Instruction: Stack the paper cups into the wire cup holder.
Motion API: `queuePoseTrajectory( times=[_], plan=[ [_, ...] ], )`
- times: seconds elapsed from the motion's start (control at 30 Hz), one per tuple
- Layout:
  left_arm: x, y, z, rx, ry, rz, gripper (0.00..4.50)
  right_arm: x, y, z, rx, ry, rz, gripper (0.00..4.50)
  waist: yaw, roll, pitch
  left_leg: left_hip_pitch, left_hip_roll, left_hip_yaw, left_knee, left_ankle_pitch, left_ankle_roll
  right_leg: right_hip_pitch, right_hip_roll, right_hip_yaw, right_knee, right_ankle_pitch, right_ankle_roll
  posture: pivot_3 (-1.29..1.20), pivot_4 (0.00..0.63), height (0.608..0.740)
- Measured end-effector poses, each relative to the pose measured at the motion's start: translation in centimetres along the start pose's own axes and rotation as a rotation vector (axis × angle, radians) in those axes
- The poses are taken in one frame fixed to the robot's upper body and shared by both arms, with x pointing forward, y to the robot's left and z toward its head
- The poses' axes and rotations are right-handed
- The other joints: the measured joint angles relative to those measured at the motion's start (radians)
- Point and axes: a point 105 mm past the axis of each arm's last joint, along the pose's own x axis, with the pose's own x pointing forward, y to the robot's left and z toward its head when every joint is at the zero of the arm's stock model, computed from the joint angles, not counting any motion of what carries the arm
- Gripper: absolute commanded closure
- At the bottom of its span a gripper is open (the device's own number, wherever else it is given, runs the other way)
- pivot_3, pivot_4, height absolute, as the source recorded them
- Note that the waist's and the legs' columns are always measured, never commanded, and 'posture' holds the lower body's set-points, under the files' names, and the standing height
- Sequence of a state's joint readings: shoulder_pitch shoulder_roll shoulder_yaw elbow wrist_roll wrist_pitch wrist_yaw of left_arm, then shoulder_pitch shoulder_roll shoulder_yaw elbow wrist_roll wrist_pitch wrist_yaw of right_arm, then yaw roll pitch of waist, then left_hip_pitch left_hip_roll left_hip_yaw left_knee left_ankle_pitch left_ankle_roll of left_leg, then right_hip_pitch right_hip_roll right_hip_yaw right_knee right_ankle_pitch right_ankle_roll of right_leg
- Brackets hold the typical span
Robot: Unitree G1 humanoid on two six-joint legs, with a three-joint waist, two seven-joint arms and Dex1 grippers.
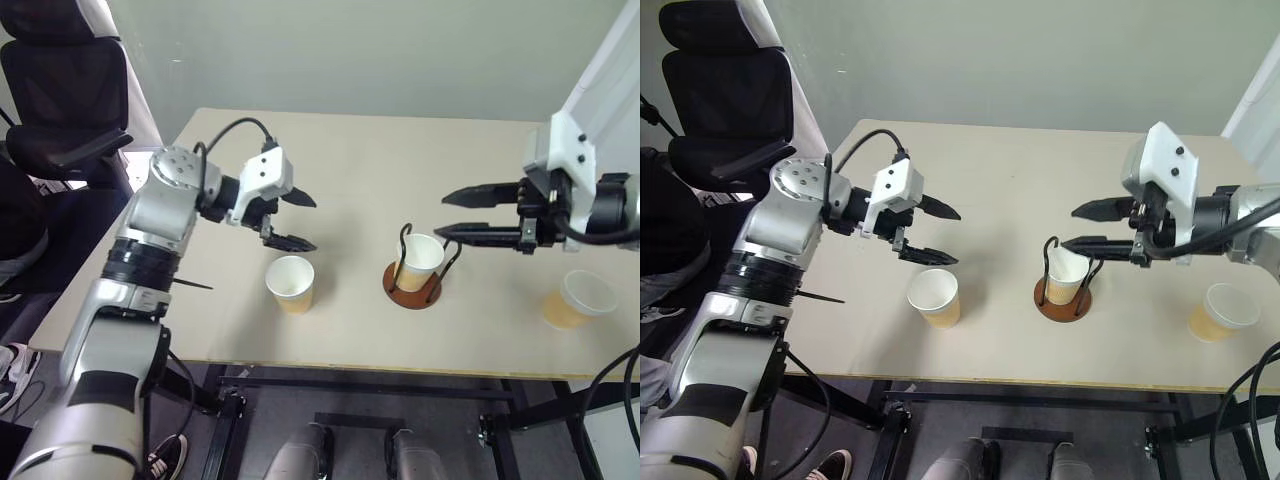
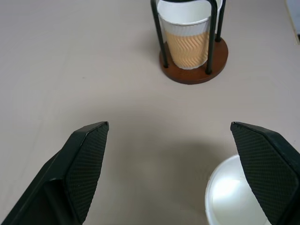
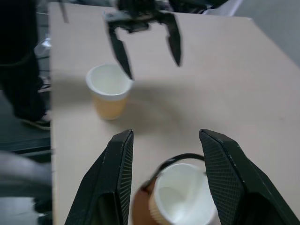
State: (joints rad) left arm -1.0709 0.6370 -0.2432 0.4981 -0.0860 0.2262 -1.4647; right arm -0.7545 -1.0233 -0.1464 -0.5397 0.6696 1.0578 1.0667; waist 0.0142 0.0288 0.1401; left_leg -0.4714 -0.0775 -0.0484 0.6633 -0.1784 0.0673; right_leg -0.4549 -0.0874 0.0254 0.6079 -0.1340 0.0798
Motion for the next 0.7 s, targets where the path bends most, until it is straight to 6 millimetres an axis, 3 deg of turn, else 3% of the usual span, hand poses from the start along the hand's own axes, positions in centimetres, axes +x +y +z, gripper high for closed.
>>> queuePoseTrajectory(
  times=[0.4, 0.7],
  plan=[
    [1.8, 0.5, -0.9, -0.006, 0.069, -0.034, 0.00, 0.0, 0.7, 0.1, 0.028, -0.016, 0.004, 2.30, 0.000, 0.000, 0.000, -0.001, 0.000, 0.000, 0.000, -0.001, 0.000, -0.001, 0.000, 0.000, 0.000, -0.001, 0.001, 0.00, 0.150, 0.740],
    [2.0, 0.5, -0.8, 0.034, 0.125, -0.062, 0.00, -0.5, 1.0, -0.1, 0.036, 0.017, 0.018, 2.30, 0.000, 0.000, 0.000, -0.001, 0.000, 0.001, 0.000, -0.002, 0.001, -0.001, 0.000, 0.001, 0.000, -0.003, 0.005, 0.00, 0.150, 0.740]
  ],
)
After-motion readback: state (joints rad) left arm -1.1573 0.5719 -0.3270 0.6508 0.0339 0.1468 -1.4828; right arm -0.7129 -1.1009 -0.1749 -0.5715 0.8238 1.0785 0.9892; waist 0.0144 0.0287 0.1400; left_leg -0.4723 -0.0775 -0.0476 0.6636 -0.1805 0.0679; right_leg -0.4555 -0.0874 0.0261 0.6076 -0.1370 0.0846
